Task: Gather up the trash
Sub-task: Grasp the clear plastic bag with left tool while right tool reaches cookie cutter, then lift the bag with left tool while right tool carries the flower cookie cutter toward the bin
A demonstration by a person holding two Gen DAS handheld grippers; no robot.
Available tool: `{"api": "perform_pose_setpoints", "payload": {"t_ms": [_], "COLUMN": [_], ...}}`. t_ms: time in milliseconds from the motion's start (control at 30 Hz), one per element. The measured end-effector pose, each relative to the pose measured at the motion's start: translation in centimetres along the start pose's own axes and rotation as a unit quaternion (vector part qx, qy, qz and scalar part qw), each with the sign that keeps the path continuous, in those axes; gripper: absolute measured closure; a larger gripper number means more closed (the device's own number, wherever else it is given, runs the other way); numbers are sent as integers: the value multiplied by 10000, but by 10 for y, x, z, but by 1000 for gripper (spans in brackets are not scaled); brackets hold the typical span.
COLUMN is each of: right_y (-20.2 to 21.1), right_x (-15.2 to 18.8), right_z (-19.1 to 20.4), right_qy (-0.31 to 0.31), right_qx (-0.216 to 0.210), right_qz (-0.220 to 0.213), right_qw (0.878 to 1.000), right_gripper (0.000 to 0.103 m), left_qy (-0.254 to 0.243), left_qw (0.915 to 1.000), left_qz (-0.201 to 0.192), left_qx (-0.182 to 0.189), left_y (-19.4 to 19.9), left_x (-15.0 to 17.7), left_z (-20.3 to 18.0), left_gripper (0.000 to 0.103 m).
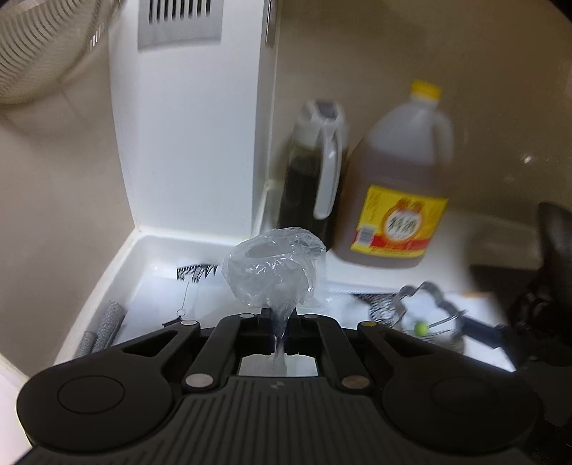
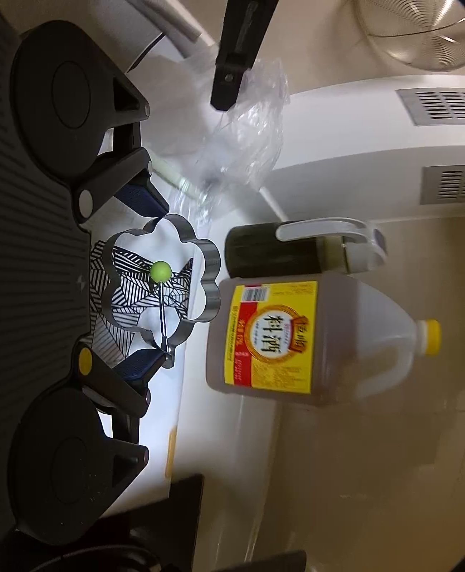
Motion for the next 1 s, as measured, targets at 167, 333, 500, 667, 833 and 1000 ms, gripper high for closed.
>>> {"api": "perform_pose_setpoints", "payload": {"t_ms": [167,333,500,667,833,1000], "right_y": [18,41,61,87,123,168], "right_x": [-1,-2,-3,0,2,5], "right_z": [-3,-3,3,10,18,26], "right_qy": [-24,-48,69,183,255,374], "right_qx": [-10,-122,-227,-390,-605,-903], "right_qz": [-53,-150,-224,-290,-429,-600], "right_qw": [10000,9998,9995,9987,9969,9934], "right_gripper": [21,21,21,21,21,21], "left_qy": [-48,43,194,281,436,516], "left_qw": [9996,9987,9984,9979,9972,9966], "left_qz": [-241,-479,-534,-546,-513,-509], "left_qx": [160,163,0,-217,-336,-404], "left_y": [33,72,103,140,174,211], "left_x": [-4,3,16,36,60,89], "left_z": [-9,-9,-6,-5,-5,-12], "left_gripper": [99,99,99,99,99,99]}}
Point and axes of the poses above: each gripper's, at about its wrist camera, not at the fingertips, and y roughly against the way its jaws point, z to its left, x to its underside, the point moved 10 cm from there along -y, roughly the way its jaws point, and after that the axes turned 12 degrees about x, right-handed, at the moved point
